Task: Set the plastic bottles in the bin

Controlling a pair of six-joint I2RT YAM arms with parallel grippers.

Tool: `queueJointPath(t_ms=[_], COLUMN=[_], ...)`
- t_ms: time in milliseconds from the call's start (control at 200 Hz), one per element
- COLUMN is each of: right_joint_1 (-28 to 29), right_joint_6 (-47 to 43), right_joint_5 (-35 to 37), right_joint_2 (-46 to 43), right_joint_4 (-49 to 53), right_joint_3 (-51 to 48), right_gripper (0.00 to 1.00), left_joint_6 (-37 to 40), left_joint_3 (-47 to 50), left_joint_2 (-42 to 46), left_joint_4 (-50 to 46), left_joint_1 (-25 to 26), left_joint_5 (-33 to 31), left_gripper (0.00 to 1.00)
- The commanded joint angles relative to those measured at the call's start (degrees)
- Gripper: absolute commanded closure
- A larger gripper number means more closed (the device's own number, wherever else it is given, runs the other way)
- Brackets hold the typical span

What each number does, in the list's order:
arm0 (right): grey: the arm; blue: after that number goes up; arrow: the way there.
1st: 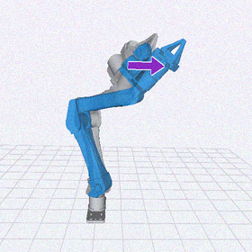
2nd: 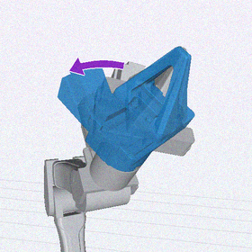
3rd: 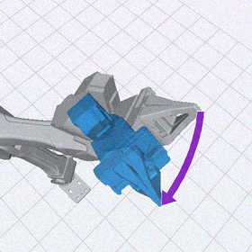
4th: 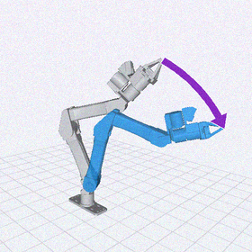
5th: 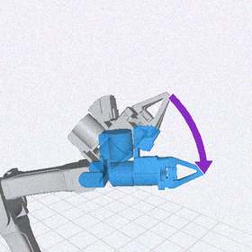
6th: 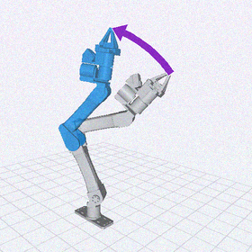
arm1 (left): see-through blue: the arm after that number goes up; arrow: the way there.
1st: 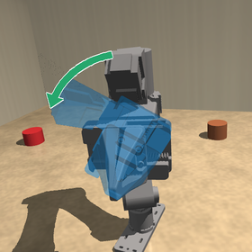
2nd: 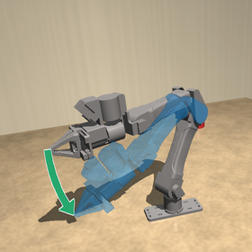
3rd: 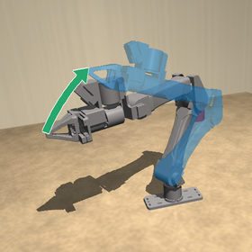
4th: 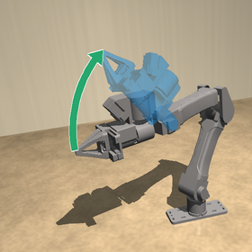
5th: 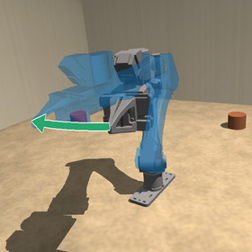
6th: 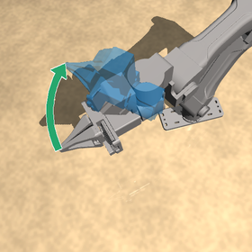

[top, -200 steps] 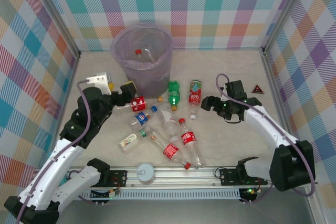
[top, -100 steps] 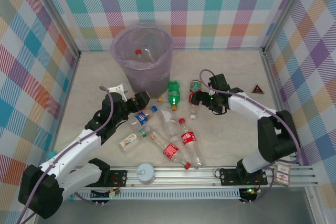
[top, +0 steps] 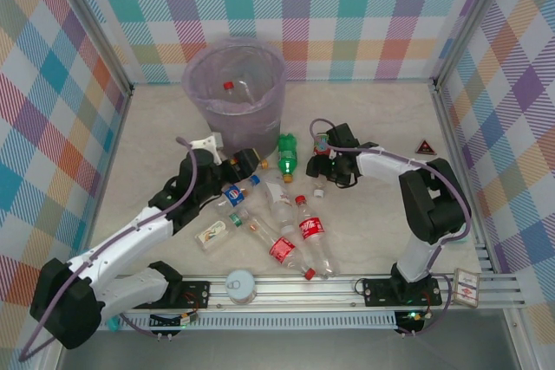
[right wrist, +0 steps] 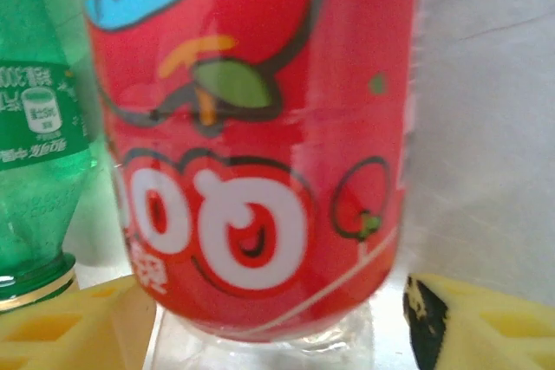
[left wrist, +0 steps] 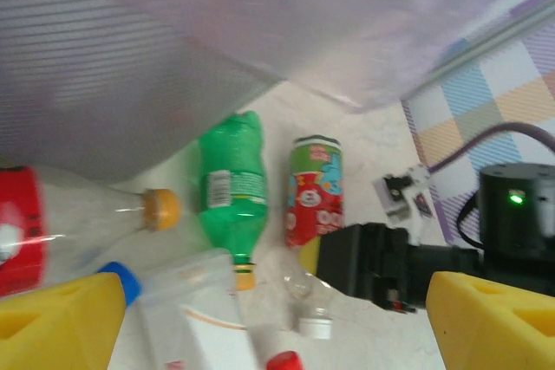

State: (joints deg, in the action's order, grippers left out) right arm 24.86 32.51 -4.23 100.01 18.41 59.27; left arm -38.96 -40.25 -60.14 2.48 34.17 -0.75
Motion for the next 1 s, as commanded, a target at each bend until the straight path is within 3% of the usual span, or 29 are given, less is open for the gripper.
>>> queueJointPath(t_ms=[0, 200, 400, 490, 590, 675, 775, 910, 995], right_joint_1=[-2.13, -5.6, -11.44, -14.17, -15.46, -15.39, -15.46, -15.46, -15.41], right_joint_6=[0.42, -2.54, -4.81, -4.3, -0.69, -0.14, -2.04, -7.07, -8.42], right_joint_5=[1.95, 0.3, -3.69, -3.63, -3.78, -7.37, -10.51, -16.75, -22.51], right_joint_2=[-1.61, -10.11, -22.57, -27.17, -33.86, -40.81, -46.16, -46.29, -46.39], right_joint_4=[0.23, -0.03, 2.08, 5.41, 4.33, 1.39, 0.38, 1.78, -2.63], right_joint_3=[0.41, -6.34, -10.3, -7.85, -6.33, -8.19, -9.92, -7.37, -8.37], right_gripper=[0.31, 0.47, 0.58, 0.59, 0.62, 0.63, 0.63, 0.63, 0.63], left_joint_6=[3.08, 2.77, 4.77, 4.12, -2.01, -1.36, 2.19, 8.86, 9.13], left_joint_3=[-9.94, -15.89, -26.67, -30.73, -38.33, -45.82, -48.94, -55.79, -54.28], left_joint_2=[-1.69, -3.63, -11.78, -15.38, -19.31, -21.48, -21.1, -22.47, -22.28], left_joint_4=[-5.16, -7.57, -6.71, -3.95, -7.92, -13.64, -14.94, -20.85, -17.9], left_joint_1=[5.37, 10.57, 12.72, 12.1, 8.33, 6.13, 5.99, 6.16, 6.54], left_joint_5=[-5.39, -10.12, -4.96, -2.44, 4.2, 9.08, 8.43, 7.65, 7.46], left_gripper=[0.1, 0.1, 0.09, 0.08, 0.1, 0.09, 0.08, 0.07, 0.06])
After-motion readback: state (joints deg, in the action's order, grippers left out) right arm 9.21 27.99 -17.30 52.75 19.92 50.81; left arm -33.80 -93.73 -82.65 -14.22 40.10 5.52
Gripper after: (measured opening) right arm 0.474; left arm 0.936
